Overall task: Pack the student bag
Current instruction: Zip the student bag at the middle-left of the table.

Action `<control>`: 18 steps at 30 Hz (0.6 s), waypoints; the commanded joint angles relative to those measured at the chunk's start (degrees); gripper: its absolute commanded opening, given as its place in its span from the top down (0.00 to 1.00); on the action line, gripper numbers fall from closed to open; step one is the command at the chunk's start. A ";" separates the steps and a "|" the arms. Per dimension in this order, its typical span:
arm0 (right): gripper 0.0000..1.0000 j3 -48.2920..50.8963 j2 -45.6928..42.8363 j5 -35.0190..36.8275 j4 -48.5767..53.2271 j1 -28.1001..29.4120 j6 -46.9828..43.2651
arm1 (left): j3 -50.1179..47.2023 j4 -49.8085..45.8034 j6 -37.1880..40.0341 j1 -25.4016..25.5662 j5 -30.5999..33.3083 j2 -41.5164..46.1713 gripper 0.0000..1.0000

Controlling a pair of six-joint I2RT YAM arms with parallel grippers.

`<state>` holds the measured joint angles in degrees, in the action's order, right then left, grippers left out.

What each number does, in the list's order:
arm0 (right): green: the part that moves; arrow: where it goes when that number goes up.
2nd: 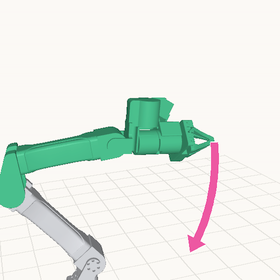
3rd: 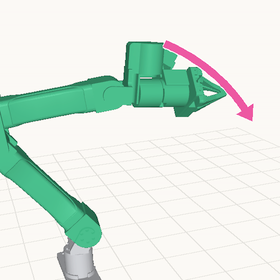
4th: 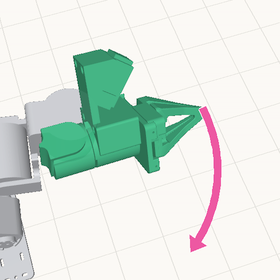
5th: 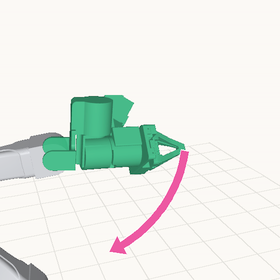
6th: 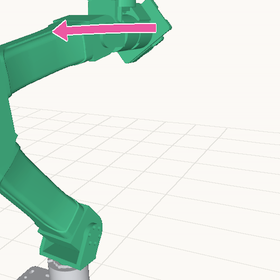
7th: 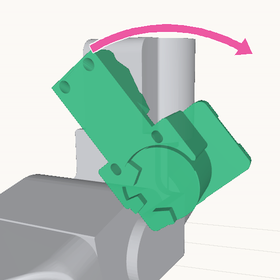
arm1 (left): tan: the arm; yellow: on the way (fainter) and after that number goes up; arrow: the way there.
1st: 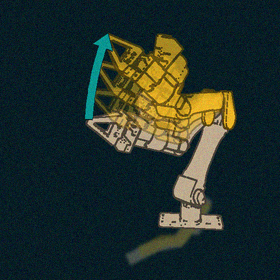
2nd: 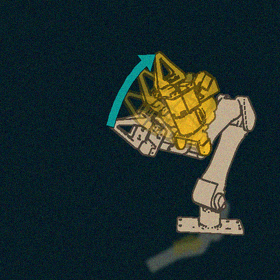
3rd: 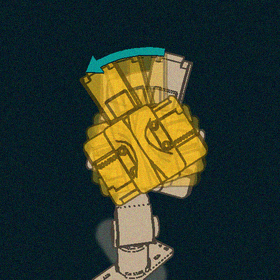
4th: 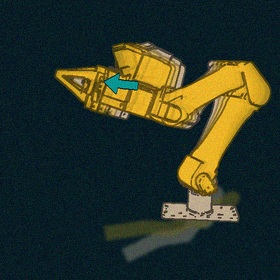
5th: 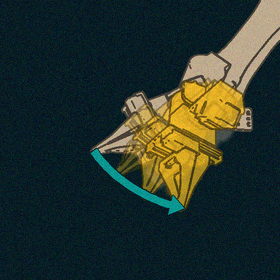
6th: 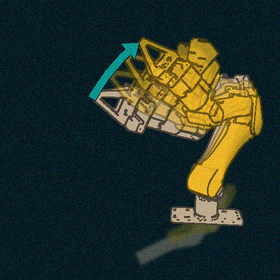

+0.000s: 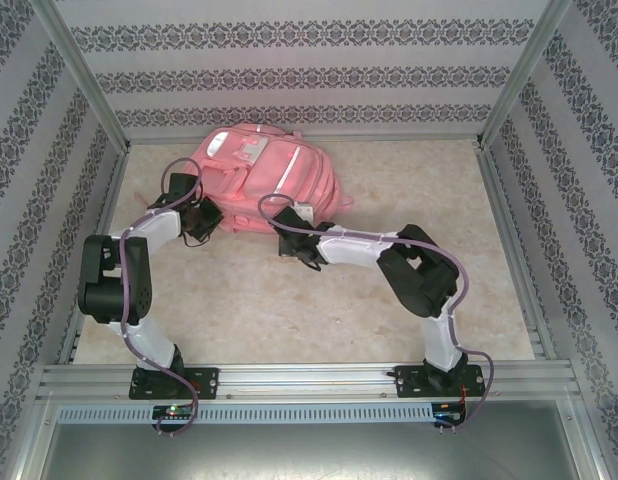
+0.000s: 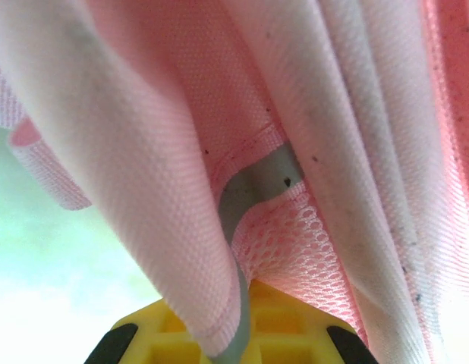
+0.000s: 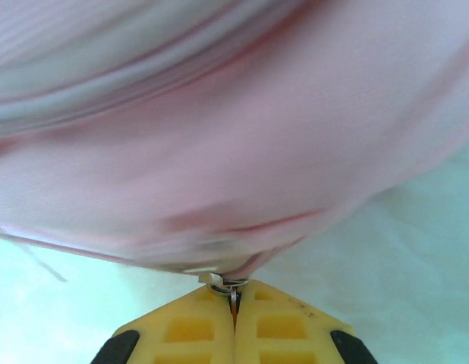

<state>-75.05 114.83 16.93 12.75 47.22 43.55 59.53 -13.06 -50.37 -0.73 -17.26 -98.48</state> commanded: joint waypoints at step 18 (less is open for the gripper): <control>1.00 0.45 -3.53 -11.33 2.78 4.40 -9.94 | -2.98 -8.87 0.04 -8.80 0.78 9.03 0.58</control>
<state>-72.69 109.60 9.13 13.02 50.78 33.63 58.65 -19.22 -48.53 -9.52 -16.38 -94.67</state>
